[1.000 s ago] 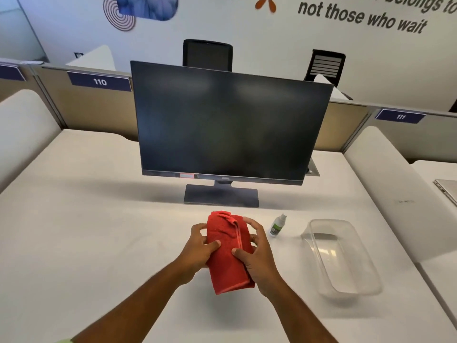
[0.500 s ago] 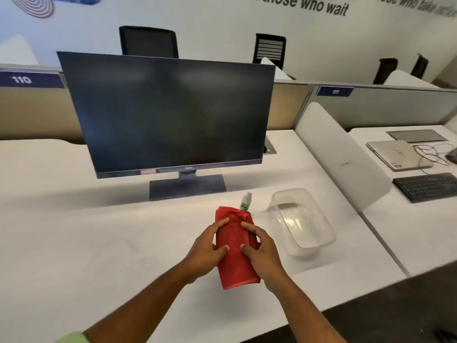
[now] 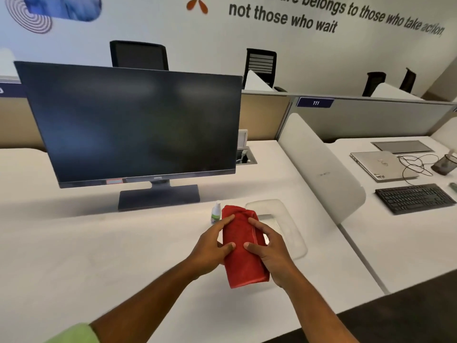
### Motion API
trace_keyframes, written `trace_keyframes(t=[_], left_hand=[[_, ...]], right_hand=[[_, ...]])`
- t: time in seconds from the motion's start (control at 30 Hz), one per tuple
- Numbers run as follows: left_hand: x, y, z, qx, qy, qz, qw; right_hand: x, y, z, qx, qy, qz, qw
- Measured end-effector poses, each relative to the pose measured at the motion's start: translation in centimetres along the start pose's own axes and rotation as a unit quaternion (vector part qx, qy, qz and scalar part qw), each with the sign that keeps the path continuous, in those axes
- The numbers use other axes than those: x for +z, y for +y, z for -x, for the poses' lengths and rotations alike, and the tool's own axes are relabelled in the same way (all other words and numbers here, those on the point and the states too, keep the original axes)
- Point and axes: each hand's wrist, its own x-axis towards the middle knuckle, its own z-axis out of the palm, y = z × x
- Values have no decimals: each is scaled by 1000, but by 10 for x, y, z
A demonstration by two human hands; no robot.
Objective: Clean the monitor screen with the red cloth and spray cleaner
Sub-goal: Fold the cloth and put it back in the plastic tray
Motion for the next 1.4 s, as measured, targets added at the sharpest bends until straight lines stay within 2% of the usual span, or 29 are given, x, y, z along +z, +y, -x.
trace_keyframes(t=[0.23, 0.5, 0.73, 0.83, 0.97, 1.07, 1.23, 1.3, 1.4], left_hand=[[51, 15, -52, -25, 42, 21, 999], [95, -10, -89, -106, 147, -83, 980], [107, -17, -102, -123, 136, -66, 981], [109, -17, -105, -124, 133, -38, 983], [113, -18, -105, -123, 127, -10, 984], [113, -19, -104, -125, 127, 17, 984], [112, -19, -102, -133, 113, 43, 984], [112, -18, -102, -139, 107, 49, 983], [112, -17, -100, -145, 105, 49, 983]], right_hand=[[-65, -4, -49, 21, -18, -23, 999], [-116, 8, -94, 70, -18, 43, 996], [-110, 15, -107, 32, -58, 221, 973], [-103, 20, -107, 25, -87, 202, 975], [-100, 22, -113, 56, -87, 136, 985], [-102, 29, -117, 61, -94, 238, 965], [-95, 36, -124, 47, -115, 423, 897], [-90, 38, -126, 37, -126, 466, 875], [-82, 45, -126, 30, -134, 464, 875]])
